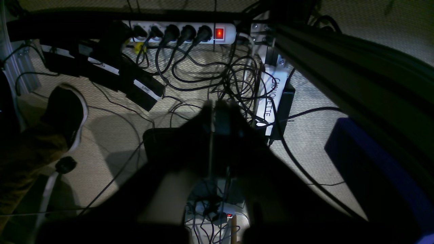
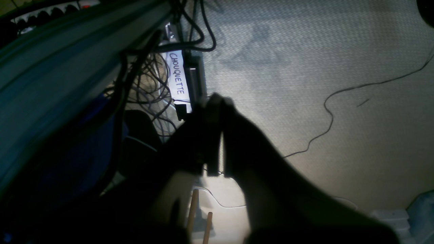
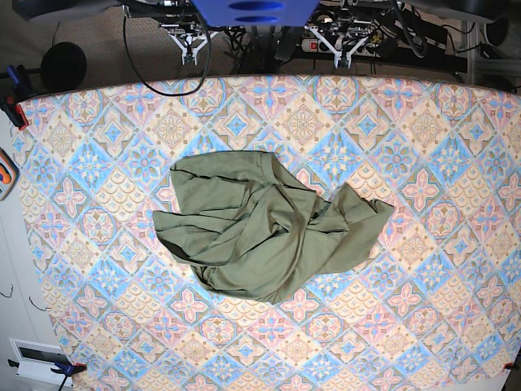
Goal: Layout the t-shirt on the table in an organized manner, then fold the t-shirt properly
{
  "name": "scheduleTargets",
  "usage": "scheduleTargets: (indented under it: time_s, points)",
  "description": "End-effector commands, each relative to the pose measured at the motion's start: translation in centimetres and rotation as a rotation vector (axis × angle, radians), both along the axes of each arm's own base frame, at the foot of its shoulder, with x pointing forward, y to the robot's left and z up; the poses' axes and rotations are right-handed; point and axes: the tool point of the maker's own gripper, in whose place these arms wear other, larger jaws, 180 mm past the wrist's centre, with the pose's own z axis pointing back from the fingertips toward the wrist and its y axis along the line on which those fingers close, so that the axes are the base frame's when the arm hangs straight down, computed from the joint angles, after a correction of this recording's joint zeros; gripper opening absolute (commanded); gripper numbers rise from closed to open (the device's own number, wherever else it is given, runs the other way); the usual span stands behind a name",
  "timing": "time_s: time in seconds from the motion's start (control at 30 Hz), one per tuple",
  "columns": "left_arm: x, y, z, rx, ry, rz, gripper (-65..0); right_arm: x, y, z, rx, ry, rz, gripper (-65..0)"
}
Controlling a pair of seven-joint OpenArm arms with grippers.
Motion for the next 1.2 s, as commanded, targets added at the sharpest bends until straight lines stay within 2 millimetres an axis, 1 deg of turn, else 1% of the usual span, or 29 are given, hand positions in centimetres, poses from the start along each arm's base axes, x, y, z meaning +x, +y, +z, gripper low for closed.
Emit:
scheduleTargets:
  time_s: [0.0,0.53,0.6,0.63,0.67,0.7,0.73,0.8,0.83,0.87,0.9,0.93,1.0,1.07,1.1,1.17]
  points:
    - [0.1,0.2,0.0,0.006,-0.01,0.0,-64.8,0.0,-0.2,0.0,-0.006,-0.002,-0.003,-64.7]
    - [0.0,0.2,0.0,0.006,-0.01,-0.001,-64.8,-0.2,-0.2,0.0,-0.006,0.004,-0.003,-64.7]
    - [-1.1,0.3,0.0,0.008,0.005,-0.008,-64.8,-0.4,-0.2,0.0,-0.006,0.007,-0.003,-64.7]
    - [-1.3,0.4,0.0,0.01,0.008,-0.008,-64.8,-0.5,-0.2,0.0,-0.006,0.008,-0.003,-64.7]
    - [-1.4,0.9,0.0,0.017,0.01,-0.01,-64.8,-0.5,-0.2,0.0,-0.006,0.008,-0.003,-64.7]
    - [-2.3,1.3,0.0,0.023,0.024,-0.011,-64.8,-0.6,-0.3,0.0,-0.007,0.01,-0.003,-64.7]
    - [-3.0,1.4,0.1,0.025,0.033,-0.012,-64.8,-0.9,-0.4,0.0,-0.009,0.014,-0.003,-64.7]
    - [-4.1,2.0,0.1,0.034,0.05,-0.013,-64.8,-3.7,-0.5,0.1,-0.011,0.051,-0.003,-64.8]
    - [-4.9,3.2,0.2,0.052,0.062,-0.016,-64.8,-4.6,-0.6,0.2,-0.013,0.057,-0.002,-64.9]
    - [-5.6,3.9,0.3,0.062,0.071,-0.012,-64.8,-5.3,-0.7,0.3,-0.016,0.055,-0.005,-65.0]
    - [-5.8,4.3,0.3,0.067,0.071,-0.01,-64.8,-6.0,-1.0,0.5,-0.021,0.052,-0.005,-65.0]
    - [-6.1,4.5,0.5,0.071,0.068,-0.012,-64.8,-6.6,-1.6,0.7,-0.032,0.046,-0.003,-65.0]
    - [-6.7,6.2,1.0,0.096,0.051,-0.024,-64.8,-7.2,-3.8,1.1,-0.066,0.029,0.005,-65.0]
    - [-7.0,6.8,1.5,0.106,0.025,-0.037,-64.8,-7.2,-5.3,1.5,-0.091,0.009,0.015,-65.0]
    - [-7.0,7.4,1.9,0.116,0.012,-0.046,-64.8,-7.4,-5.9,1.7,-0.1,0.001,0.02,-65.0]
    - [-6.9,8.1,2.6,0.126,-0.018,-0.056,-64.8,-7.9,-6.2,2.1,-0.107,-0.013,0.023,-65.0]
